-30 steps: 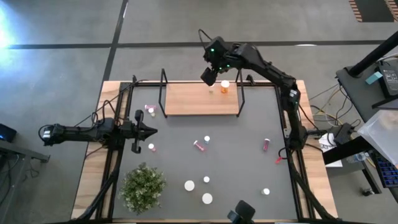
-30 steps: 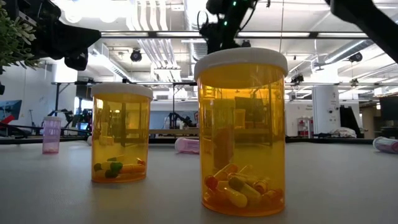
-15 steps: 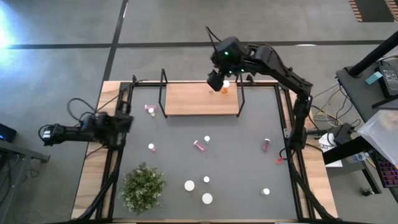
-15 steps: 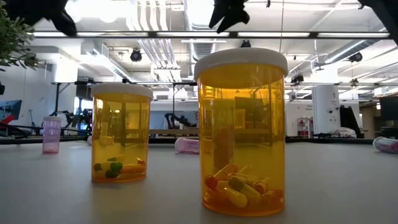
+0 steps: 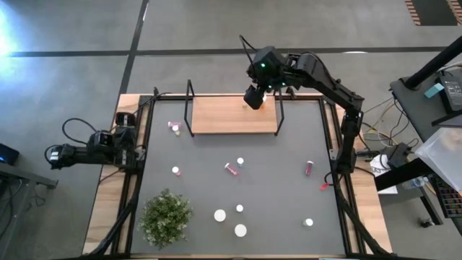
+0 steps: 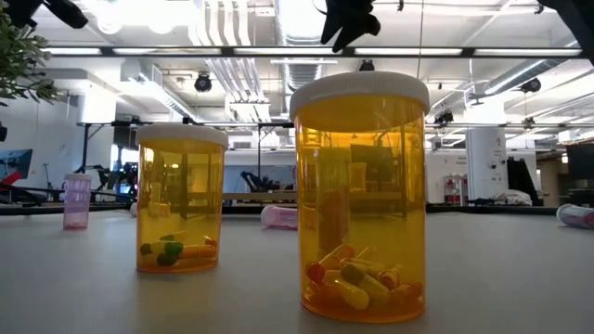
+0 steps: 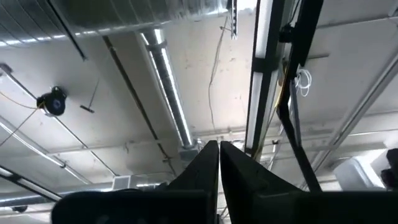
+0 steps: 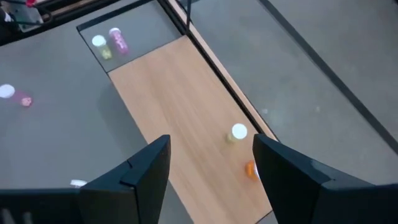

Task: Pick and place medicine bottles onto shelf by color
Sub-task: Put the middle left pink pill bottle on the shelf

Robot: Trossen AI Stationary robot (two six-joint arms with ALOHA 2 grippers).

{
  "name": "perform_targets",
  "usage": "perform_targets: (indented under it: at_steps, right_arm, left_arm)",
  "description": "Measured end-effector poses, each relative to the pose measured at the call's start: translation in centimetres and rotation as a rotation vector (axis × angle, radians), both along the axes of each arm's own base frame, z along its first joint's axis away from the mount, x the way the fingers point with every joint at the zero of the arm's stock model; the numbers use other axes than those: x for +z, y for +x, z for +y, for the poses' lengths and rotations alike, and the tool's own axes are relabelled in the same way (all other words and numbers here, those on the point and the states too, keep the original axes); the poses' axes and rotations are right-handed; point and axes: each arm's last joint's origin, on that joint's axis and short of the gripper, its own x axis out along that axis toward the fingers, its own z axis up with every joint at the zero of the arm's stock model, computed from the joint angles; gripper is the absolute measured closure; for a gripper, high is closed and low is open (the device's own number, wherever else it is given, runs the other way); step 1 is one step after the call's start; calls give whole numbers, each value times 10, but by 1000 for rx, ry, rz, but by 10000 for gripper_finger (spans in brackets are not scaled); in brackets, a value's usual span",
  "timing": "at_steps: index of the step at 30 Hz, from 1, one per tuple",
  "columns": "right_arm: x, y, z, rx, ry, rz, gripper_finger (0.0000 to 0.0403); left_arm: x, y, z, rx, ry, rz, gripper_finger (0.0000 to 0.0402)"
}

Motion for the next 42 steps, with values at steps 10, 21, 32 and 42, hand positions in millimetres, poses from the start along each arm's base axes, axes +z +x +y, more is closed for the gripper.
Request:
perform_targets:
  at_steps: [10,21,32,42]
  right_arm:
    - [-3,-1,5,12,17,43,184]
    - [-4,0,15,27,39,60,184]
    - [14,-23,31,22,11,16,184]
    - [34,-54,47,-35,-20,-59,184]
  left_arm:
    - [-2,8,0,-172,-92,58,402]
    - [24,43,3,-119,-214,194,402]
    - [40,67,3,-232,-306,213,402]
    - [36,95,4,-204,-345,320,402]
